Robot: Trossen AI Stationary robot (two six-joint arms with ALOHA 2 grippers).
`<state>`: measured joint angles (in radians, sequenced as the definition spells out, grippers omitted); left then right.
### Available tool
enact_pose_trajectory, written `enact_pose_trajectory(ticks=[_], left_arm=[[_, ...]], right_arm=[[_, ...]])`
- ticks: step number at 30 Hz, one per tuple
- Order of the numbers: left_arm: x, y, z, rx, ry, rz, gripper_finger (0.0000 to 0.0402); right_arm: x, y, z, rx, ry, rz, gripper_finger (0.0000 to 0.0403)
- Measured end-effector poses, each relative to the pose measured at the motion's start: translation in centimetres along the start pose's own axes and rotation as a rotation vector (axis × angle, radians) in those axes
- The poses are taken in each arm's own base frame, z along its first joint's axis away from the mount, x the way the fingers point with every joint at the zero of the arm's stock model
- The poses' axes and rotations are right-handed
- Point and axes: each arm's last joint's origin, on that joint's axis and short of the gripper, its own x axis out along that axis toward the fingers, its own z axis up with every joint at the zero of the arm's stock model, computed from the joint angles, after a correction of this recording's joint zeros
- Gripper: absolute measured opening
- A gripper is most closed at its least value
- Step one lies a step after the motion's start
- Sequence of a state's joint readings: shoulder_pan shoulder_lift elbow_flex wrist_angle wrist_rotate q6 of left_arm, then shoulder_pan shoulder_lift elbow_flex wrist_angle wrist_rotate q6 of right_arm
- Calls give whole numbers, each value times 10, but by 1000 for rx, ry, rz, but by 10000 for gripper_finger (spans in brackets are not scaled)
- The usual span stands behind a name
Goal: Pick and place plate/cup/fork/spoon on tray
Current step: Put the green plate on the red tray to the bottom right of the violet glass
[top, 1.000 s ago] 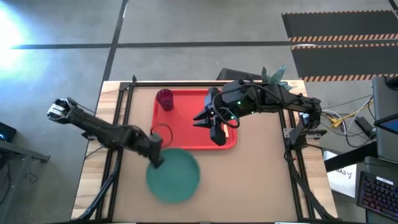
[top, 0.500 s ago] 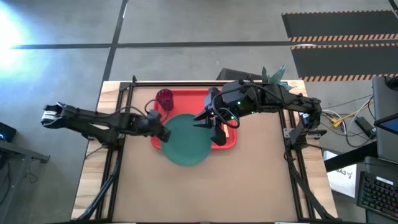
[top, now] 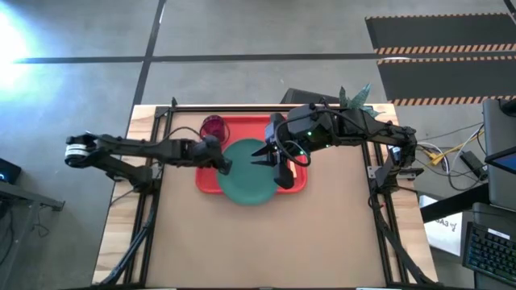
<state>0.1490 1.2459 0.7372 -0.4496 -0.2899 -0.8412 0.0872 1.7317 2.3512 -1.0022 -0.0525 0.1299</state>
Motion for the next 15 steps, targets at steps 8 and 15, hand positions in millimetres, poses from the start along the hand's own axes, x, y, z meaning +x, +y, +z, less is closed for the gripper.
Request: enact_pose_trajectory(ticks=[8,15], left_arm=[[4,14,11,1,-1,39,0],[8,26,21,4,-20,78,0]], right_arm=[[0,-1,-4,2,41,-6,82],[0,-1,-4,2,41,-6,82]])
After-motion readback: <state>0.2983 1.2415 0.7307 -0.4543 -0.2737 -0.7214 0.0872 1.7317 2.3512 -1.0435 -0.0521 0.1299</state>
